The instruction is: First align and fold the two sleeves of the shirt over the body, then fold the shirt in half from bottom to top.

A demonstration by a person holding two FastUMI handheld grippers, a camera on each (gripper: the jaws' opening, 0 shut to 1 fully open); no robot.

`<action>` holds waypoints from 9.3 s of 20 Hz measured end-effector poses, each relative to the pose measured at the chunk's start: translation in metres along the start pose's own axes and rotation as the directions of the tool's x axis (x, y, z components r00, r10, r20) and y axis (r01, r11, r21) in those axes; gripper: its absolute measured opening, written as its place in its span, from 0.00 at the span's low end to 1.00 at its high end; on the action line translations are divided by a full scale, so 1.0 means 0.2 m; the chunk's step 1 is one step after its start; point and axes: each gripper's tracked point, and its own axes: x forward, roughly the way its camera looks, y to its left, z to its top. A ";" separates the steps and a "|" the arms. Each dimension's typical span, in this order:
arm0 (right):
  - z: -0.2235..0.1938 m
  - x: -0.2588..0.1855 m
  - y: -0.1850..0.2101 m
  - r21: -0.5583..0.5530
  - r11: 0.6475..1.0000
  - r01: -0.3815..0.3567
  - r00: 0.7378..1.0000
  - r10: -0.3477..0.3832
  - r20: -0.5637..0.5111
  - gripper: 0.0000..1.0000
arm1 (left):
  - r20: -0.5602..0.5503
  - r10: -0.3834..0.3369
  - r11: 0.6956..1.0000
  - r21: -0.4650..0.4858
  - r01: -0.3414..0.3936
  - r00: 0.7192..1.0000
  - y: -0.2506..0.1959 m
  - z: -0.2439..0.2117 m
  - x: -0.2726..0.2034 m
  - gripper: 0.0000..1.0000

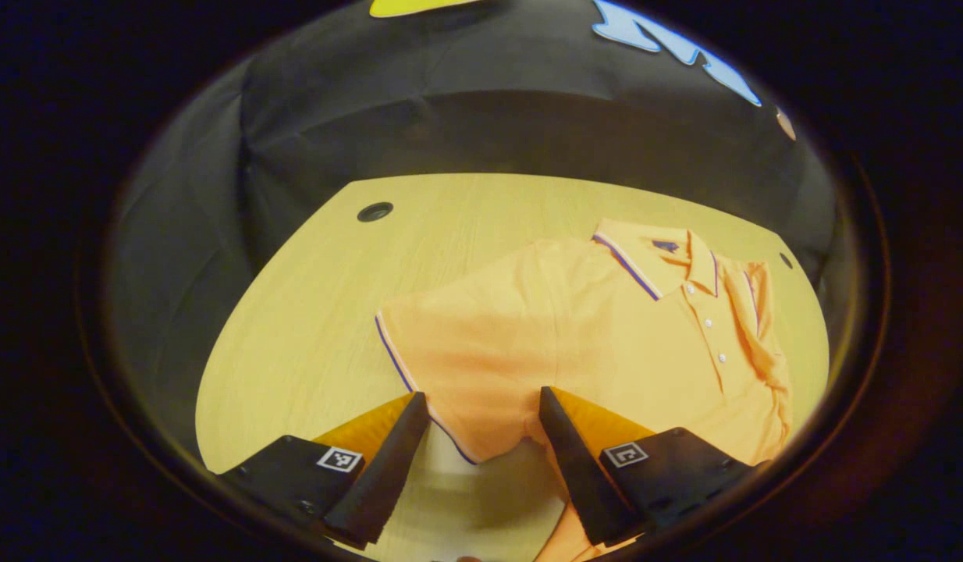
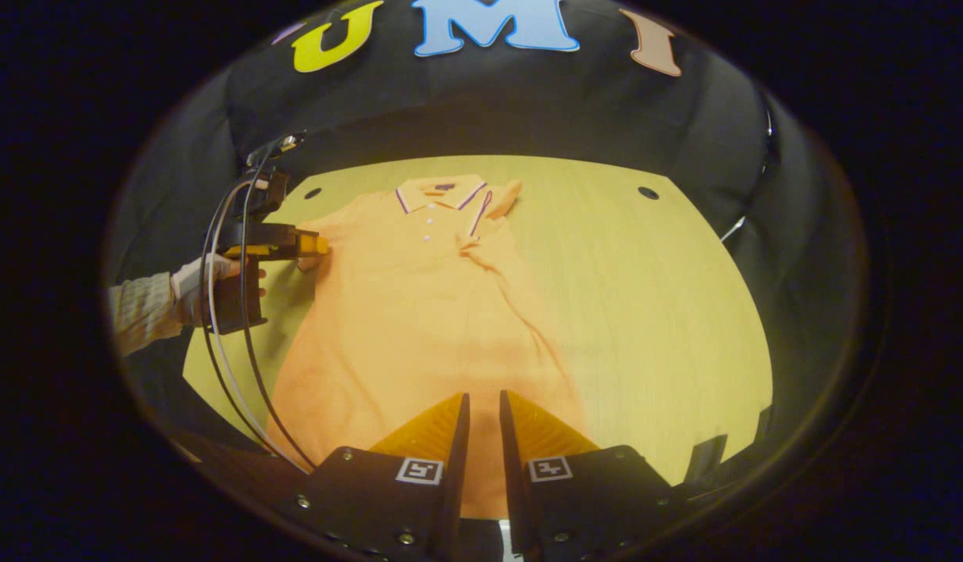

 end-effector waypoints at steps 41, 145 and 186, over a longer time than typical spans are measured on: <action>-0.70 0.15 -0.16 -0.032 0.998 0.047 0.881 -0.057 -0.469 0.92 | 0.122 0.011 0.975 0.218 -0.037 0.993 -0.27 0.35 -0.09 0.07; 1.09 0.55 -0.30 0.039 0.997 -0.069 0.996 0.071 -0.055 0.00 | -0.073 -0.216 0.951 0.211 0.226 0.974 -0.61 0.36 -0.35 0.06; 1.75 0.80 -0.28 0.143 0.988 -0.058 0.967 0.020 0.255 0.48 | 0.241 -0.167 0.986 0.011 0.169 0.956 -0.56 1.03 -0.13 0.62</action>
